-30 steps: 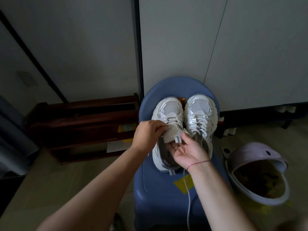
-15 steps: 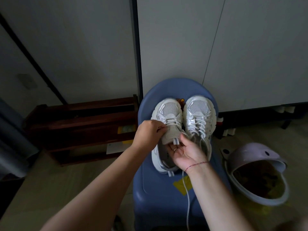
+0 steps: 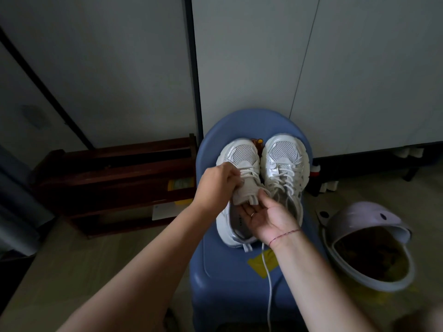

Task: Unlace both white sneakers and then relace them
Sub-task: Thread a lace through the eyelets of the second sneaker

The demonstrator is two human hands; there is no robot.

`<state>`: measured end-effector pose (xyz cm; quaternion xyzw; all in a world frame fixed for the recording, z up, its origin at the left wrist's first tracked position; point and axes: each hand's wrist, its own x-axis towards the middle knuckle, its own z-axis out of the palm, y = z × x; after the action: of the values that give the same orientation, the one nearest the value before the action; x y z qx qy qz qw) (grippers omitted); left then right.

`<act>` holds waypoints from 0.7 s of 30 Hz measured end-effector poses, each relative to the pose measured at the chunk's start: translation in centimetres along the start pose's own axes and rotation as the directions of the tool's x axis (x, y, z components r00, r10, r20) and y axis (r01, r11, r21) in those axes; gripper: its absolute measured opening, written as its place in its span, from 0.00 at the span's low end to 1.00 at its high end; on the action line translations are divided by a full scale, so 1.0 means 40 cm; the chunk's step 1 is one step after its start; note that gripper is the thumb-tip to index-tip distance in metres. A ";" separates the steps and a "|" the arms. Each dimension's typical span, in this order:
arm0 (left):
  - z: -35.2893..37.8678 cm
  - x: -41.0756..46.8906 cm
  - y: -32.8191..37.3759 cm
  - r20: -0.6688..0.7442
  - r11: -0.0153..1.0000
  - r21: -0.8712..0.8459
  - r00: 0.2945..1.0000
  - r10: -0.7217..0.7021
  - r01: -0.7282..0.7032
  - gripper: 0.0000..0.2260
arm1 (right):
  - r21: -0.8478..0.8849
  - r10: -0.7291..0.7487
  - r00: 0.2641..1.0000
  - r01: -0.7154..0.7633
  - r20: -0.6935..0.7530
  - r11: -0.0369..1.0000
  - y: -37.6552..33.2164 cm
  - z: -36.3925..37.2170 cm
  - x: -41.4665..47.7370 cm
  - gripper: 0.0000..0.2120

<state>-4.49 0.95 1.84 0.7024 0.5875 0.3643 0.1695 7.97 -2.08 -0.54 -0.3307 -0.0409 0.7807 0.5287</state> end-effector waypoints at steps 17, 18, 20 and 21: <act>0.058 -0.037 0.038 -0.177 0.940 -0.068 0.923 -0.343 0.336 0.13 | -0.157 0.068 0.998 -0.067 0.001 0.985 -0.016 0.001 -0.023 0.14; 0.056 -0.054 0.052 -0.204 0.923 -0.134 0.901 -0.382 0.361 0.14 | -0.219 0.089 0.996 -0.089 -0.009 0.972 -0.024 0.000 -0.027 0.15; 0.058 -0.095 0.072 -0.148 0.811 -0.406 0.845 -0.514 0.422 0.17 | -0.357 0.134 0.990 -0.137 -0.034 0.924 -0.049 0.001 -0.039 0.16; 0.061 -0.116 0.083 -0.023 0.659 -0.565 0.789 -0.614 0.496 0.18 | -0.424 0.160 0.986 -0.168 -0.053 0.890 -0.063 0.000 -0.044 0.18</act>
<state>-0.64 -3.85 0.97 0.3696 0.6642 0.5148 0.3966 10.37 -2.48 1.32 -0.4471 -0.1784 0.7918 0.3759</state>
